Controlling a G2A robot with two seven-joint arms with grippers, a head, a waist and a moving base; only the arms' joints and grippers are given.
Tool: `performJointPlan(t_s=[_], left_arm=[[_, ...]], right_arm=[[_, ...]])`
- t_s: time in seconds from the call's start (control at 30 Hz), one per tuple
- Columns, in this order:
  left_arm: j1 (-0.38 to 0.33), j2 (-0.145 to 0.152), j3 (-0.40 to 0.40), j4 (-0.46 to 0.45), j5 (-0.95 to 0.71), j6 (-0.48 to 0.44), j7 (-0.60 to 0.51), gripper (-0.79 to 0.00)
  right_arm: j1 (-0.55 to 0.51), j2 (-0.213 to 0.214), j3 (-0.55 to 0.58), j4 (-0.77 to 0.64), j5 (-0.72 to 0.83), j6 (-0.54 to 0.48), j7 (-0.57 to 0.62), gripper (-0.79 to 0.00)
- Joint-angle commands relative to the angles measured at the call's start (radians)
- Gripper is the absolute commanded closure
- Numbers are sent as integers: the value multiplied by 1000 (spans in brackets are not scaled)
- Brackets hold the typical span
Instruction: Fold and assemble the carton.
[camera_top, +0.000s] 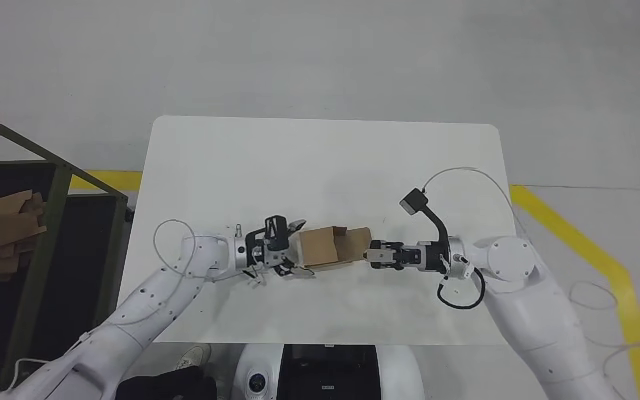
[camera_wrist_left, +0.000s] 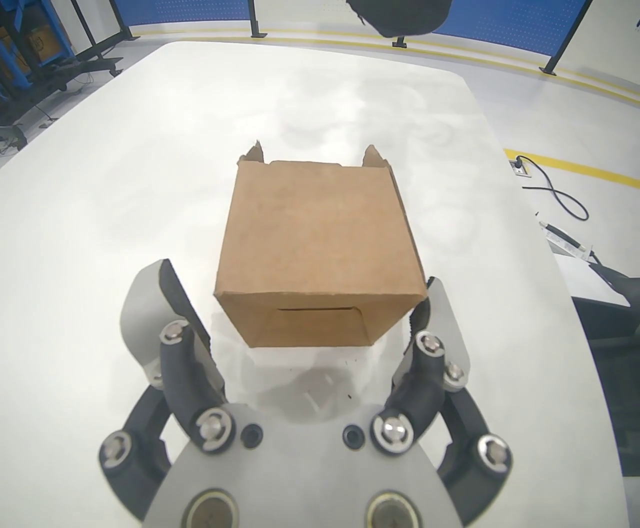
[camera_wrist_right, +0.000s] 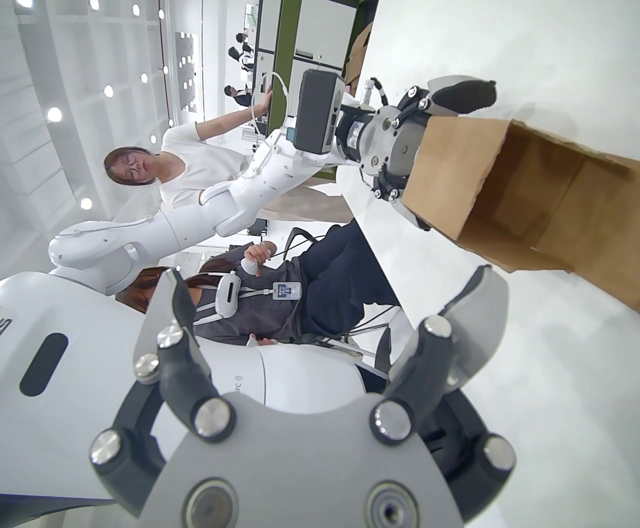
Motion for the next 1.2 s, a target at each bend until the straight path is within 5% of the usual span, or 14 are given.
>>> performJointPlan(t_s=[0.0,0.33,0.37,0.43,0.63,0.73,1.17], left_arm=[[-2,-1,1,1,5,-4,0,-711],[-1,-3,-1,3,17,-13,1,-785],[-1,-3,-1,4,16,-14,1,-785],[-1,-4,-3,3,18,-16,1,-776],[0,-4,-5,4,22,-25,4,-751],[0,-5,-6,5,21,-27,3,-748],[-7,-10,-8,12,19,-36,-4,-733]], right_arm=[[0,1,-1,0,0,2,0,-785],[-10,6,-12,7,5,6,15,-785],[-11,7,-14,7,3,5,20,-686],[-13,8,-20,8,1,5,30,-339],[-23,11,-34,19,-5,6,35,-172],[-31,13,-37,24,-11,12,34,0],[-32,18,-57,33,-60,60,54,0]])
